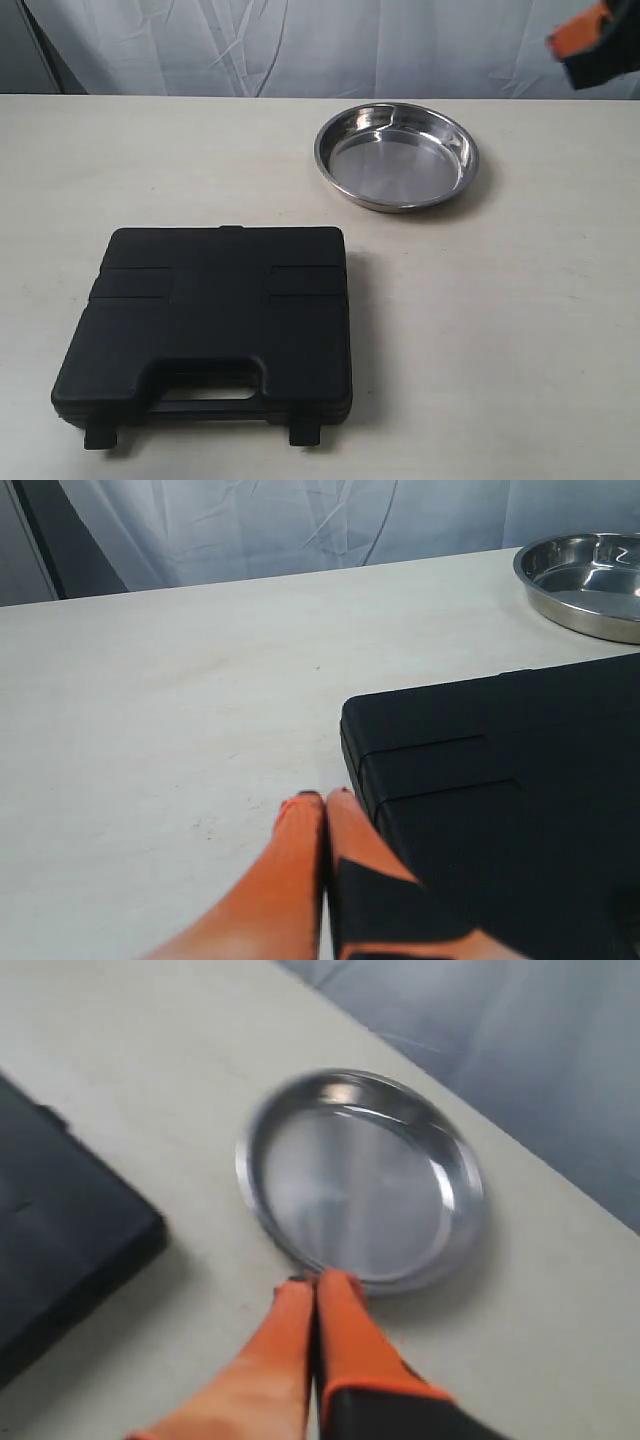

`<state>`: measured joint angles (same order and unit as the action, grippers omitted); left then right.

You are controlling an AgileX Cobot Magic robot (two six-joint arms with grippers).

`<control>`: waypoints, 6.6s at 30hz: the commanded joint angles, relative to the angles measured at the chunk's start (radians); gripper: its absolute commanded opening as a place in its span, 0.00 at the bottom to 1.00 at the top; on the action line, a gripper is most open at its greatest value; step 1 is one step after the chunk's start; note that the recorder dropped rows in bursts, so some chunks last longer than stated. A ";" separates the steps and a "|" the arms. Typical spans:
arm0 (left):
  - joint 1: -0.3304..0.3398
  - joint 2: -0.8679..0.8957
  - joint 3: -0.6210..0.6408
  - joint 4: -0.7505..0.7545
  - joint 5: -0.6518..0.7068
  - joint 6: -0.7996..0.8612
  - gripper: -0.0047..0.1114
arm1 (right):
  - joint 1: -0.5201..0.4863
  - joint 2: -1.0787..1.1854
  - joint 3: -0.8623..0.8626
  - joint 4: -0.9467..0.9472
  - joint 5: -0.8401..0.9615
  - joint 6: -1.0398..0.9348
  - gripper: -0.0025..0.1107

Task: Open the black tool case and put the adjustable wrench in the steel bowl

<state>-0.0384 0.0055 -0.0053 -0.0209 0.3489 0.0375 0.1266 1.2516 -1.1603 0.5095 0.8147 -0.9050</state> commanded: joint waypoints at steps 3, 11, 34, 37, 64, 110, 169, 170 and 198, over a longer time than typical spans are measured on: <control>-0.004 -0.006 0.005 0.000 -0.016 -0.002 0.04 | 0.291 0.301 -0.222 -0.002 0.165 -0.134 0.37; -0.004 -0.006 0.005 0.000 -0.016 -0.002 0.04 | 0.645 0.519 -0.282 -0.255 0.124 -0.085 0.49; -0.004 -0.006 0.005 0.000 -0.016 -0.002 0.04 | 0.969 0.701 -0.282 -0.289 0.094 0.026 0.49; -0.004 -0.006 0.005 0.000 -0.016 -0.002 0.04 | 0.975 0.727 -0.282 -0.289 0.083 0.036 0.49; -0.004 -0.006 0.005 0.000 -0.016 -0.002 0.04 | 0.975 0.837 -0.282 -0.355 -0.024 0.099 0.49; -0.004 -0.006 0.005 0.000 -0.016 -0.002 0.04 | 0.975 0.795 -0.282 -0.387 0.003 0.122 0.01; -0.004 -0.006 0.005 0.000 -0.016 -0.002 0.04 | 0.502 0.815 -0.478 -1.425 -0.907 0.813 0.01; -0.004 -0.006 0.005 0.000 -0.016 -0.002 0.04 | 0.502 0.845 -0.504 -1.404 -0.907 0.813 0.01; -0.004 -0.006 0.005 0.000 -0.016 -0.002 0.04 | 0.572 0.355 -0.065 -0.566 -0.438 0.827 0.01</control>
<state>-0.0384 0.0055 -0.0053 -0.0209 0.3470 0.0375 0.7041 1.6430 -1.3116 -0.1304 0.4505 -0.0714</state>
